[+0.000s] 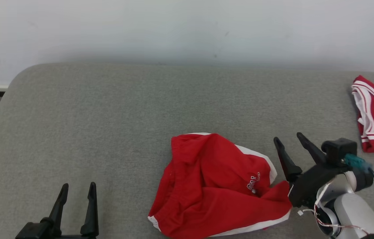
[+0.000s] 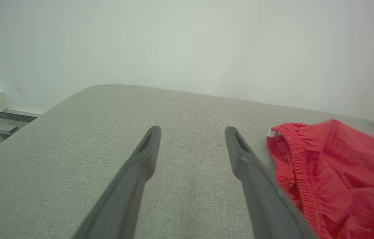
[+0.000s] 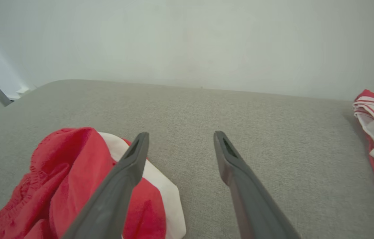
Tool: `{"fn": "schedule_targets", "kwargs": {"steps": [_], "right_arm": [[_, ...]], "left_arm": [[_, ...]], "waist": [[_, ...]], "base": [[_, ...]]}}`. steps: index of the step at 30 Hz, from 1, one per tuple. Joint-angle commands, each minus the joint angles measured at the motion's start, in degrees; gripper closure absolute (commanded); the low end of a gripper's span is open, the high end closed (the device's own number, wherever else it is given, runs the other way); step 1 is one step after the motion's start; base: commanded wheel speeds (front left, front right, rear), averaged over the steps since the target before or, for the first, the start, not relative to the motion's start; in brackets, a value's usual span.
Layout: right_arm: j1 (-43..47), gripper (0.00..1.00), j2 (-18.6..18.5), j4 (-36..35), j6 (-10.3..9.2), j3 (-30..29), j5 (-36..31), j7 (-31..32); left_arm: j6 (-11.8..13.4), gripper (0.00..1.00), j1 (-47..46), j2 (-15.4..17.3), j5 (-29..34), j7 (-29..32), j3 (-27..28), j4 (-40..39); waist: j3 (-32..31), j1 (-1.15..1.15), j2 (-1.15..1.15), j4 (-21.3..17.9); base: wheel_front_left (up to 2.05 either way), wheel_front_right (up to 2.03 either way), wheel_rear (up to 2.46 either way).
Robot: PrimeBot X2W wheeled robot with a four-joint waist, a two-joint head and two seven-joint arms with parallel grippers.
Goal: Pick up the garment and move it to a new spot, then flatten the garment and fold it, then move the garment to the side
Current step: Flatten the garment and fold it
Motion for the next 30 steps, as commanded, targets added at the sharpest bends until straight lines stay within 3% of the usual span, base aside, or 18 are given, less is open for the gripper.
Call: {"fn": "schedule_targets", "kwargs": {"steps": [1,13,15,20,30], "right_arm": [[-0.7,0.00,-0.9,0.7,-0.18,0.6,0.5,0.6],[-4.5,0.00,-4.7,11.0,-0.18,9.8,8.7,11.9],[-5.0,1.00,-4.9,11.2,-0.18,11.3,10.0,12.4],[-8.0,1.00,-6.8,10.8,-0.18,13.8,11.9,11.3],[-18.7,1.00,-9.5,10.8,-0.18,12.2,9.3,6.4]], "left_arm": [[0.2,0.00,-0.6,-0.1,-0.2,0.0,0.1,0.1],[0.1,0.00,-2.4,-0.3,-1.2,0.0,0.0,1.4],[0.1,0.00,-2.5,-0.3,-1.3,0.0,0.0,1.6],[0.1,0.00,-3.2,-0.4,-1.2,0.0,-0.3,1.8],[0.1,0.00,-3.9,-0.4,-1.4,0.0,-1.0,1.4]], "waist": [[1.5,0.00,0.00,1.8],[3.7,0.00,0.00,4.4],[3.8,0.00,0.00,4.4],[3.6,0.00,0.00,3.7],[4.3,0.00,0.00,3.8]], "base": [[0.00,0.00,0.00],[0.00,0.00,0.00],[0.00,0.00,0.00],[0.00,0.00,0.00],[0.00,0.00,0.00]]}}
